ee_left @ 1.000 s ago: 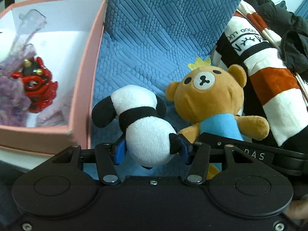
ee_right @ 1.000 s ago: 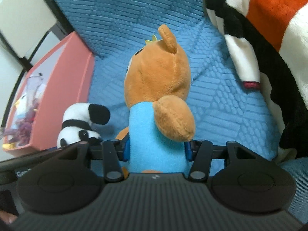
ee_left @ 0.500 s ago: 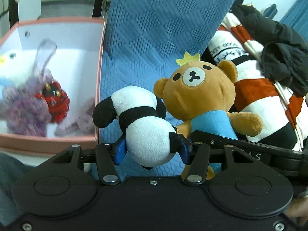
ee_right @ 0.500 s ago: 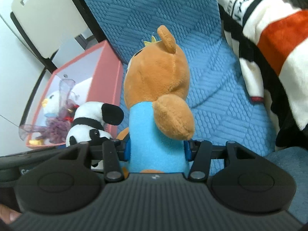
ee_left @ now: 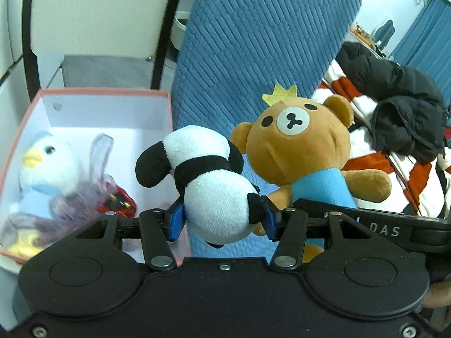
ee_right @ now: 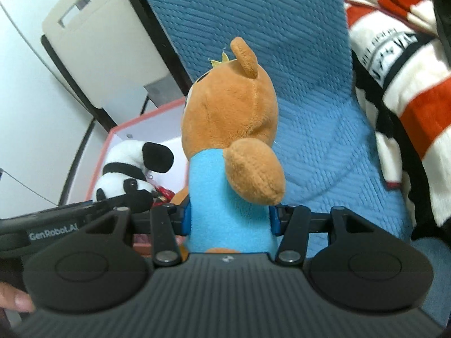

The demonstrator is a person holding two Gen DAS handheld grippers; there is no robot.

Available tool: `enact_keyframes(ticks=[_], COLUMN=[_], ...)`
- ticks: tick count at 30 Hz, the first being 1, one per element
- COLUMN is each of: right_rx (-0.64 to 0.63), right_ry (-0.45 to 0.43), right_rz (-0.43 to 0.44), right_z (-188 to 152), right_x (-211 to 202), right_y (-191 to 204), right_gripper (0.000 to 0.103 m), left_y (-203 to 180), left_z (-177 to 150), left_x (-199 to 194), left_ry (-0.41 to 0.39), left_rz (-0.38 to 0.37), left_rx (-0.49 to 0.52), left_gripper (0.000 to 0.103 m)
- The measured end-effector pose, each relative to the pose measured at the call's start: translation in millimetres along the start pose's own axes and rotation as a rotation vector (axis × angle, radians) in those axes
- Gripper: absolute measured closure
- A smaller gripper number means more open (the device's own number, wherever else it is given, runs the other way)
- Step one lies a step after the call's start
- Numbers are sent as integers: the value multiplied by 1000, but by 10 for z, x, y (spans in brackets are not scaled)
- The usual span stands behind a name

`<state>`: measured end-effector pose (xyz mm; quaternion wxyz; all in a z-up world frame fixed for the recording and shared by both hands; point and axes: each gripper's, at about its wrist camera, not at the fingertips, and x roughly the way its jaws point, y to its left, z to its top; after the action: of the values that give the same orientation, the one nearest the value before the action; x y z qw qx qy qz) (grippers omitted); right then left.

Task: Organize objects
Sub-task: 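Carry the bear and panda into the pink box with both grippers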

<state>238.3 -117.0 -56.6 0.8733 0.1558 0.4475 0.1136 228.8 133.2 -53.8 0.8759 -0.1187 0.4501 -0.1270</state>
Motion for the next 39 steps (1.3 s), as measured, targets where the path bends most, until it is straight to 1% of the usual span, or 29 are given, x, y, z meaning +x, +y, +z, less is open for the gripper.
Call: enact_keyframes(ticks=[5,11,16,20,23,27,33,37,39], right_rx=[6,-40,-68,-86,-84,-87,-82,-79,-83], right_ry=[-22,-50,-47,-36,-18,15,82,133,150], right_rz=[39,75,99,87,87,67,22,-6,-26], right_z=[193,394,512,551,569,560,483,426,422], right_x=[3,57,214,422,593,890,1358,1644,1771], right_y=[287,694,969,1146,1231,1316,1308,1287,1286], right_gripper=[50,50,50,50,50,50,50,50,50], left_y=[226,476,732,991,1169,1455,1863,2054,2112], left_z=[267,589,788,872,900,933,896,848,820], left_x=[-185,-426,-517,-487,-423,-245,136,389,458], left_ry=[-28,-87,-118,-118,-106,-67,19,84,101], left_rz=[9,25,47,56,74,98,108,104,103], left_rx=[-1,4,-4,-25,-23,-35,-84,-108,-110], left_gripper=[52,52,52,52,52,52,52,52,52])
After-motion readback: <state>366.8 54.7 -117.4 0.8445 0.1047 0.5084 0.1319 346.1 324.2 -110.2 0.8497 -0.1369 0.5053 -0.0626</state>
